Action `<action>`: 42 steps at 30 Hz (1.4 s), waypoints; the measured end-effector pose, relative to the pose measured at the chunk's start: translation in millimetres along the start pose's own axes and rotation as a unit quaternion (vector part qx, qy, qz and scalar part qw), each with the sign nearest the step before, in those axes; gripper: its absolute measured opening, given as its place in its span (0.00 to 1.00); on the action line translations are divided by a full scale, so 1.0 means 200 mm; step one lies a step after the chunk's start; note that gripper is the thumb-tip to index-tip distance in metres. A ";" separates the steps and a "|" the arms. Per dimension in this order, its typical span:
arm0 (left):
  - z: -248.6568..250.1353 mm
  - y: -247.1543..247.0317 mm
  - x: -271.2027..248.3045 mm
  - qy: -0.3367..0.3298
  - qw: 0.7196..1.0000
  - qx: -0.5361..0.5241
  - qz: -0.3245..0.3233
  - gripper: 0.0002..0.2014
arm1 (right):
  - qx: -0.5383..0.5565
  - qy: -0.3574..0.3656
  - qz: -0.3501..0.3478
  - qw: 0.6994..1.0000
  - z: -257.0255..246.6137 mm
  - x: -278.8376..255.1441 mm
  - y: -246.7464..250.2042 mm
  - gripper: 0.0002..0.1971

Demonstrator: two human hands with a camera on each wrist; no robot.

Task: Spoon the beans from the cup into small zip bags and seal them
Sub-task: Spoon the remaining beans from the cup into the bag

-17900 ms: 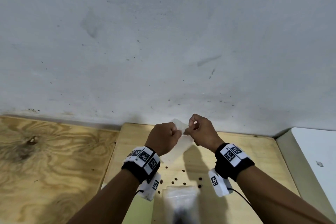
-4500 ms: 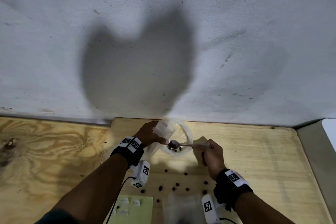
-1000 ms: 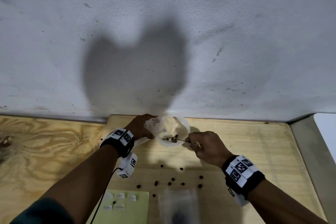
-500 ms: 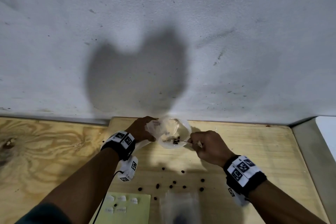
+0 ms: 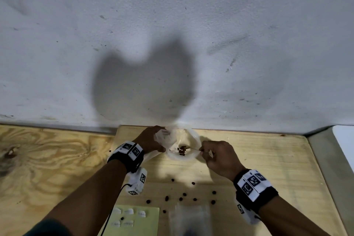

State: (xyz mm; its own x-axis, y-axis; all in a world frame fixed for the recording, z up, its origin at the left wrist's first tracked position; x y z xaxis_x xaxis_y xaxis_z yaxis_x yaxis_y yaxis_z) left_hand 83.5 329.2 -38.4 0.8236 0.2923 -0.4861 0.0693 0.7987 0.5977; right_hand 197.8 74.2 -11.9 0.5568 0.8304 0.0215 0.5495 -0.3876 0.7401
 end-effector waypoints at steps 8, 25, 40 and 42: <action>0.01 -0.04 0.01 -0.007 1.000 0.010 -0.012 0.33 | -0.008 0.050 -0.068 0.996 -0.03 0.02 -0.10 0.07; -0.02 -0.05 0.02 0.010 0.999 0.044 -0.003 0.42 | 0.005 0.056 -0.052 0.997 -0.03 0.02 0.04 0.03; 0.02 -0.10 -0.03 -0.027 0.999 0.033 0.011 0.36 | 0.149 -0.173 0.106 0.968 0.14 -0.05 0.10 0.20; 0.03 -0.11 -0.05 -0.042 0.998 0.050 0.012 0.36 | 0.188 -0.211 0.131 0.950 0.16 -0.06 0.06 0.20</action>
State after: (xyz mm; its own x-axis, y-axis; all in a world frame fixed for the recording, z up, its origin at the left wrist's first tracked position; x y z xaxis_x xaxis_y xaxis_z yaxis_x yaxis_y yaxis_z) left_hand 77.1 305.1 -43.3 0.8697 0.2616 -0.4185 0.1018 0.7346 0.6708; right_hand 216.8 46.9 -25.2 0.8619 0.4815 -0.1589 0.4970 -0.7400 0.4532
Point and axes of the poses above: each hand's wrist, its own x-axis towards the middle knuckle, its own y-axis out of the back of the hand, z = x × y, the point moved 3 cm from there along x, towards the middle knuckle, and after that the axes turned 4 degrees about x, right-handed, at the moved point
